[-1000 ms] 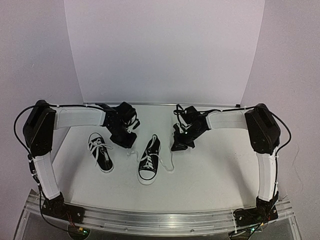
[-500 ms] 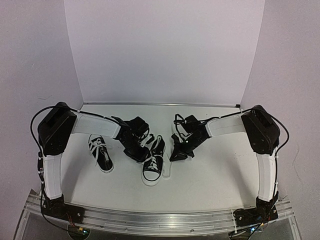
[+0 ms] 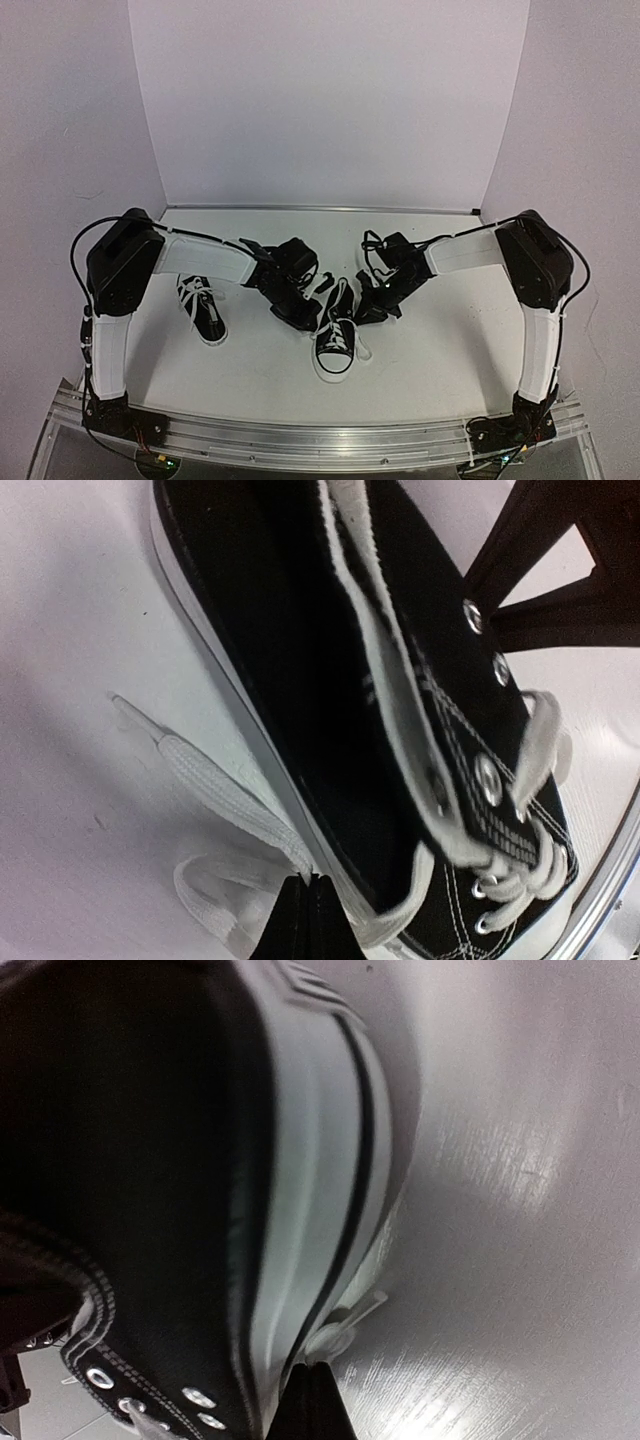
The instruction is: Tie the shoes
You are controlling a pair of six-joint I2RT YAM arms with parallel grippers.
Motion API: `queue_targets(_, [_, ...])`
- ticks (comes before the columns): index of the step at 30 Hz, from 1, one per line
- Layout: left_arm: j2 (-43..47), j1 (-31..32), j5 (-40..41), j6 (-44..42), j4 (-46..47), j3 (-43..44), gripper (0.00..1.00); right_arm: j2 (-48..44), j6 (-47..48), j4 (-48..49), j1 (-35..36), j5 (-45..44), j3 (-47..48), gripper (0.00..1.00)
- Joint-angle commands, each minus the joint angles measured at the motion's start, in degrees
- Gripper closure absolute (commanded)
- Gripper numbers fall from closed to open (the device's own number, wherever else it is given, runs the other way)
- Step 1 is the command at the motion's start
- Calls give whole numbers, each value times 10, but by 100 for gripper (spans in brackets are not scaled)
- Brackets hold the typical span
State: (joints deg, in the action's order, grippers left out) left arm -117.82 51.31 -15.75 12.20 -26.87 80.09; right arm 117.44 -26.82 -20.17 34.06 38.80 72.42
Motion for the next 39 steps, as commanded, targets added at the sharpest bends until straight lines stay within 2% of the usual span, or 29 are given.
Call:
queue_targets(1, [95,-40,-13,30,20,-20,100,-95,-3,2,-39,-39,-3,100])
queue_targets(5, [168,-98,14,45,6,-30,100,-190,-20,-16,-87,-94,-25,100])
queue_targets(9, [214,-131,40,41,-13,-31,100,-276,-39,-47,-115,-164,-53,100])
queue_targets(14, [265,-173,54,64,-1,-82,100,-370,-76,-104,-140,-260,-88,100])
queue_targets(18, [289,-203,65,88,12,-129,100,-410,-104,-142,-150,-313,-118,100])
queue_targets(24, [302,-218,77,90,26,-195,100,-424,-128,-182,-150,-369,-149,100])
queue_targets(27, [324,-220,29,71,73,-235,100,-430,-111,-170,-150,-338,-155,100])
queue_targets(31, [358,-218,-101,40,160,-273,100,-440,-76,-30,-148,-149,-169,100])
queue_targets(34, [383,-211,-117,7,169,-281,100,-431,-67,27,-136,-70,-152,100])
queue_targets(39, [442,-208,-102,-31,167,-303,100,-377,-47,38,-58,-33,-70,100])
